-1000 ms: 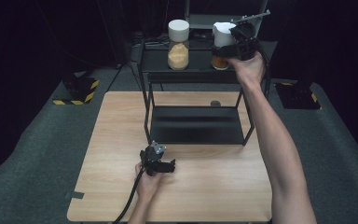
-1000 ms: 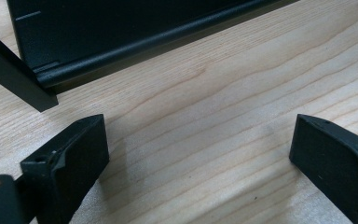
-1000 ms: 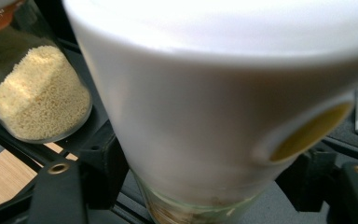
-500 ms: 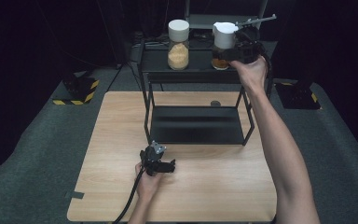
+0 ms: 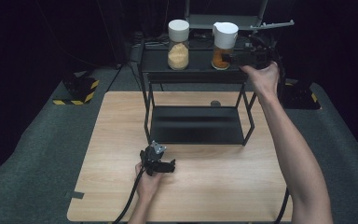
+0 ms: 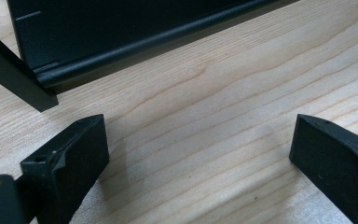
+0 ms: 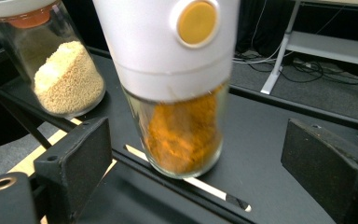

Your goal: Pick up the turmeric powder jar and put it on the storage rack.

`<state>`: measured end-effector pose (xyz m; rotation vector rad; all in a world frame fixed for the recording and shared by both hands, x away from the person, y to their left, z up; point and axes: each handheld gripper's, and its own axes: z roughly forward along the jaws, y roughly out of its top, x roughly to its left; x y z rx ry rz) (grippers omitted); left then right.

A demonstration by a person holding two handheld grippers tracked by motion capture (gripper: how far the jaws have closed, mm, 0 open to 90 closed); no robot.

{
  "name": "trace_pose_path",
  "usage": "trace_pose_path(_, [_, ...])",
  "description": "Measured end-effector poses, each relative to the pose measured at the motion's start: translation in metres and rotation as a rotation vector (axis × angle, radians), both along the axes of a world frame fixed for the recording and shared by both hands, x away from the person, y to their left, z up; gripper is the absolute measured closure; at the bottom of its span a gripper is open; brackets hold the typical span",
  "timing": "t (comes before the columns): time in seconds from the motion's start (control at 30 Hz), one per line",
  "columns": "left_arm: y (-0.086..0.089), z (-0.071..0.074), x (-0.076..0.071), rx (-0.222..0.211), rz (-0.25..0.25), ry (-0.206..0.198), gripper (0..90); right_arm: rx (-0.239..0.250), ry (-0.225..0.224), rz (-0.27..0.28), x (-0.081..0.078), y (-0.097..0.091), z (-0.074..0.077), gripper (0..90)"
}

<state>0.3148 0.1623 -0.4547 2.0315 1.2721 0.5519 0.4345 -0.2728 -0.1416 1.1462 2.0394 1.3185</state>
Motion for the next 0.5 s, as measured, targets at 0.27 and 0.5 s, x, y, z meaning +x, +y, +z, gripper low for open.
trace_pose_path(0.27, [0.000, 0.000, 0.000, -0.002, 0.002, -0.001, 4.4, 0.040, -0.010, 0.008, -0.010, -0.019, -0.002, 8.0])
trace_pose_path(0.5, [0.000, 0.000, 0.000, -0.002, 0.003, -0.001, 4.4, 0.049, -0.017, 0.020, -0.018, -0.032, -0.004, 9.0])
